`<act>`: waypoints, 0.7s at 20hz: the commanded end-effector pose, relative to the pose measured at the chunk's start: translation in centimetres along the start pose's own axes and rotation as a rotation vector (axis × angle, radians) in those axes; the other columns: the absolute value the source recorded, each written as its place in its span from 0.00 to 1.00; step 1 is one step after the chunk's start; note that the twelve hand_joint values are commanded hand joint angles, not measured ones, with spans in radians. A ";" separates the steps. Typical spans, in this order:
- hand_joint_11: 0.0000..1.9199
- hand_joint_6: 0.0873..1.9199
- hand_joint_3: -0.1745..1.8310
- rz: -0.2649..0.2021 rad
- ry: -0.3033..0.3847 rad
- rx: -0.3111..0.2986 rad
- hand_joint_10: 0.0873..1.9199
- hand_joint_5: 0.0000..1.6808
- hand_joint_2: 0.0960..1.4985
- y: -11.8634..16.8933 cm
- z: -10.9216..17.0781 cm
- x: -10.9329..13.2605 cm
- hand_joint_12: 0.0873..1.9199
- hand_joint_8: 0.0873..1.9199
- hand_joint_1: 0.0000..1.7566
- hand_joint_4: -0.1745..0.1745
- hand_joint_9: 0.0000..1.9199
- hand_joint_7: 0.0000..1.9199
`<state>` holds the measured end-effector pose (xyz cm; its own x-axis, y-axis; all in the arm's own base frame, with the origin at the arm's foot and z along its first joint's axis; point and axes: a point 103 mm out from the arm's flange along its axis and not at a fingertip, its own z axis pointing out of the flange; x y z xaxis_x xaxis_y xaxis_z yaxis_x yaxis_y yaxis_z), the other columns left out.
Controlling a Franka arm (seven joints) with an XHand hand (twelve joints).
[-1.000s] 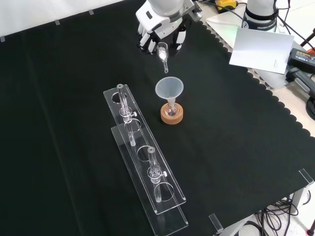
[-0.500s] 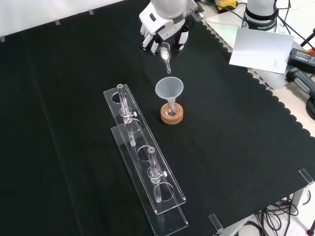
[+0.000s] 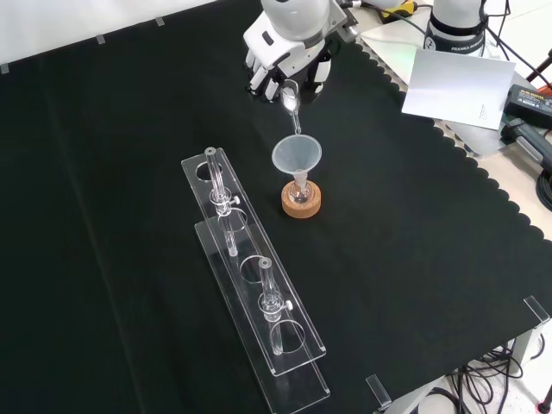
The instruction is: Pour all the NaCl from the weighing funnel into the round-bottom flask.
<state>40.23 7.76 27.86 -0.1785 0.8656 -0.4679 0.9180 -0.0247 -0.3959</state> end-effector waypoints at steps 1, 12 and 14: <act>0.51 0.24 0.35 0.031 -0.037 0.033 0.06 0.79 0.44 0.4 0.1 0.4 0.45 0.30 0.64 1.00 0.58 0.36; 0.51 0.24 0.35 0.024 -0.059 0.040 0.06 0.79 0.44 0.5 -0.2 0.3 0.45 0.30 0.64 1.00 0.58 0.36; 0.51 0.24 0.35 0.022 -0.069 0.044 0.06 0.79 0.44 0.6 -0.2 0.3 0.45 0.30 0.64 1.00 0.58 0.36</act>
<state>40.65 7.54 27.78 -0.1645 0.8480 -0.5037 0.9109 -0.0653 -0.4073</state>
